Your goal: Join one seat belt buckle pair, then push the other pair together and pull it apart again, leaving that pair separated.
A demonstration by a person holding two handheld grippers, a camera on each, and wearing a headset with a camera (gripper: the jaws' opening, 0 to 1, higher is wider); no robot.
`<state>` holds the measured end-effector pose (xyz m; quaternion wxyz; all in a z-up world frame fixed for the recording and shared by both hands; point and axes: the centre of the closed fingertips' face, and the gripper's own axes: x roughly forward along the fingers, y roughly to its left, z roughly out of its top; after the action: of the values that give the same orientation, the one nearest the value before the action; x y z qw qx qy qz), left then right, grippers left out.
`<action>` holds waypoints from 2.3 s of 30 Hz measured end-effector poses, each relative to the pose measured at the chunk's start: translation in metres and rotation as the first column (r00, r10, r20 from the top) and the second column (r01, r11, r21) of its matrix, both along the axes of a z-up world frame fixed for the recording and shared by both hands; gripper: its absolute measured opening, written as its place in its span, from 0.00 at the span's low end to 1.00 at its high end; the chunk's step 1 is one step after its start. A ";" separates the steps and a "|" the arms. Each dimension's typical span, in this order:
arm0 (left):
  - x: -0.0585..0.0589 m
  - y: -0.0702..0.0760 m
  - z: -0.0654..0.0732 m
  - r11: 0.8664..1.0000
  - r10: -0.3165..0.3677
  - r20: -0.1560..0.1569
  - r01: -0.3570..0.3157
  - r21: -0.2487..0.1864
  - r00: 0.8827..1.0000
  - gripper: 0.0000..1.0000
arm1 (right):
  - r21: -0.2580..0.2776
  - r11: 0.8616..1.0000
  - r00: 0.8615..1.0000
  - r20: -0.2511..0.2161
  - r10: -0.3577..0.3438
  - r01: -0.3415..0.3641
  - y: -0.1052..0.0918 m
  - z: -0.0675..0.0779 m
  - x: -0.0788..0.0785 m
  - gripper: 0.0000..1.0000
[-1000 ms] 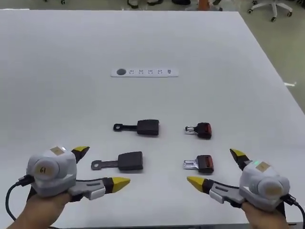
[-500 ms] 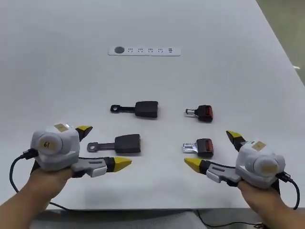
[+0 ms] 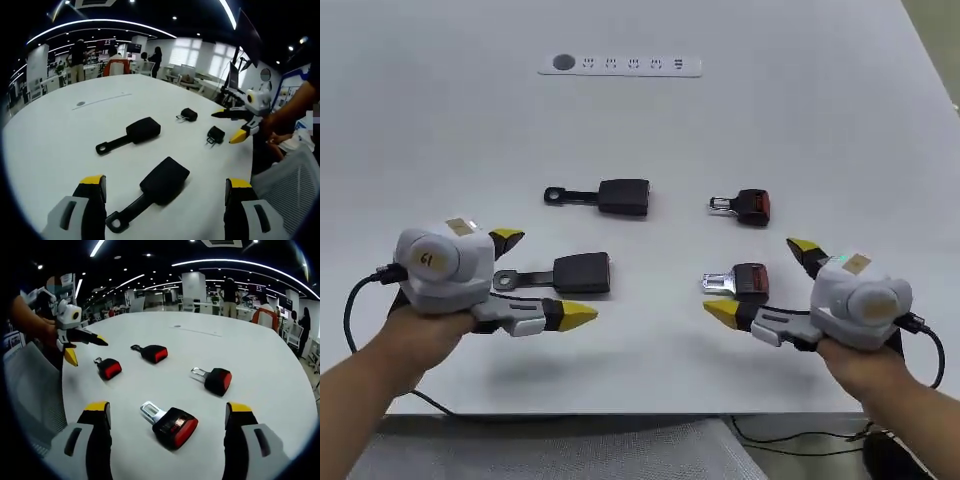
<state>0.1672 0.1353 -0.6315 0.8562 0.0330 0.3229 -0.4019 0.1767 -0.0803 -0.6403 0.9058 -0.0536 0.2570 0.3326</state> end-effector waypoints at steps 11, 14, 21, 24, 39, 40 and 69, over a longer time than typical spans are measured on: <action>0.003 -0.010 -0.016 0.987 -0.157 -0.018 0.158 0.041 0.987 1.00 | -0.031 0.988 0.987 -0.055 0.149 -0.151 0.004 -0.016 0.000 0.89; 0.003 -0.013 -0.021 0.976 -0.203 -0.030 0.205 0.071 0.979 1.00 | -0.048 0.978 0.977 -0.065 0.202 -0.205 0.004 -0.019 0.000 0.89; 0.001 -0.017 -0.030 0.943 -0.312 -0.057 0.316 0.106 0.948 0.97 | -0.062 0.947 0.944 -0.125 0.306 -0.315 -0.003 -0.028 0.004 0.85; 0.001 -0.017 -0.033 0.932 -0.340 -0.074 0.347 0.105 0.937 0.92 | -0.059 0.934 0.929 -0.149 0.340 -0.352 -0.005 -0.030 0.004 0.84; 0.002 -0.017 -0.051 0.885 -0.430 -0.065 0.434 0.166 0.901 0.73 | -0.073 0.849 0.836 -0.242 0.493 -0.523 -0.011 -0.046 -0.007 0.67; 0.002 -0.018 -0.051 0.884 -0.432 -0.066 0.437 0.166 0.899 0.72 | -0.076 0.844 0.831 -0.242 0.502 -0.532 -0.011 -0.046 -0.008 0.66; -0.001 -0.019 -0.047 0.748 -0.611 -0.035 0.591 0.302 0.791 0.34 | -0.207 0.741 0.766 -0.256 0.589 -0.639 -0.012 -0.051 -0.013 0.35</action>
<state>0.1666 0.1168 -0.6783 0.6765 0.2766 0.3232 -0.6012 0.1637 -0.0921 -0.6915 0.7014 -0.2348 0.3475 0.5763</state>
